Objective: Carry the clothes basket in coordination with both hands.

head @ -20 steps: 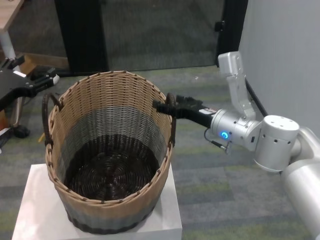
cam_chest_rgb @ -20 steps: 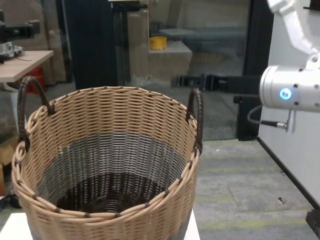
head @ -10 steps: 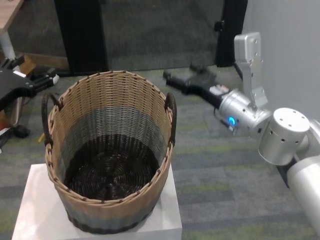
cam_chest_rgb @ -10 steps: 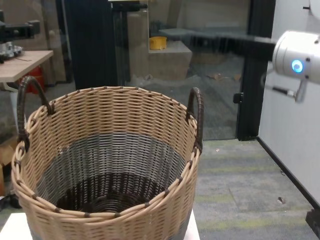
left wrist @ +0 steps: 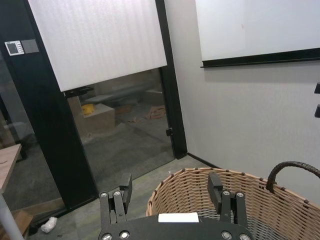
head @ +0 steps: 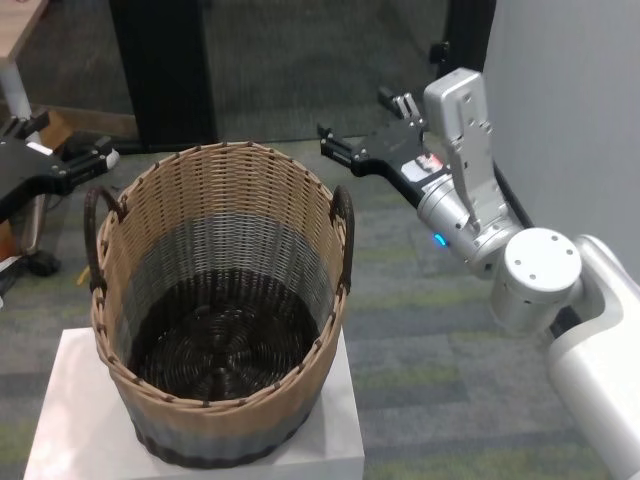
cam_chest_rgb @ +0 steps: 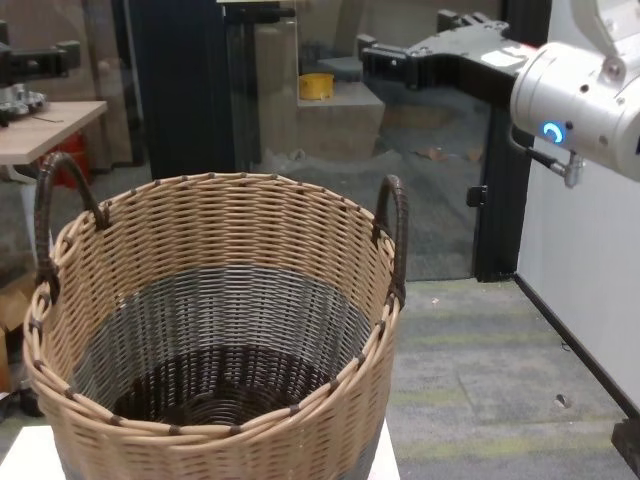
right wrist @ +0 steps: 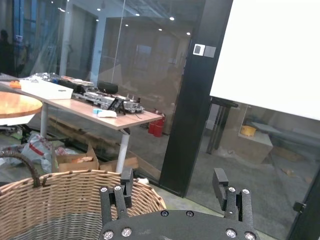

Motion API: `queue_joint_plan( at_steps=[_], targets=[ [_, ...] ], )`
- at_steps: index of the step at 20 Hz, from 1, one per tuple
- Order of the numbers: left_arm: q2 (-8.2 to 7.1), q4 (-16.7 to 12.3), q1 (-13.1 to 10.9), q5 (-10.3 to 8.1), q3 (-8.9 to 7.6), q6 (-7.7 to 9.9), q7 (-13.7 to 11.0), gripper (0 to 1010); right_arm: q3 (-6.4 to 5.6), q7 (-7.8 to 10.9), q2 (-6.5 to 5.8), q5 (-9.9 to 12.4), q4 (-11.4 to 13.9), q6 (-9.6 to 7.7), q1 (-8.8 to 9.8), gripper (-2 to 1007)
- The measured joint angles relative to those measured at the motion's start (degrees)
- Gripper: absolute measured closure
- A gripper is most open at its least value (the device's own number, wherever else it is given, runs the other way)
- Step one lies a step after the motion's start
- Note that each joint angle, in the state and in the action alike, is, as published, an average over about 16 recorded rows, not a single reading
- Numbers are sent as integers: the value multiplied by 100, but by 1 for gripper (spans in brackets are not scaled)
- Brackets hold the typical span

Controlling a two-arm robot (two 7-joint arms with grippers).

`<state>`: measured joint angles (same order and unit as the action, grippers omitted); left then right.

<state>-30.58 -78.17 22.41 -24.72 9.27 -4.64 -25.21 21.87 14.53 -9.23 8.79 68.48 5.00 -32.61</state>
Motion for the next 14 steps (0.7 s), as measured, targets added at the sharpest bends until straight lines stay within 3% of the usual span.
queue_joint_plan(
  at_steps=[5, 14],
  targets=[
    [71, 47, 34, -11, -12, -192, -88, 8, 44, -172, 59, -320, -86, 206, -7, 5],
    [396, 257, 191, 34, -55, -946, -287, 8, -52, -272, 155, -507, -252, 277, -53, 5]
  ],
)
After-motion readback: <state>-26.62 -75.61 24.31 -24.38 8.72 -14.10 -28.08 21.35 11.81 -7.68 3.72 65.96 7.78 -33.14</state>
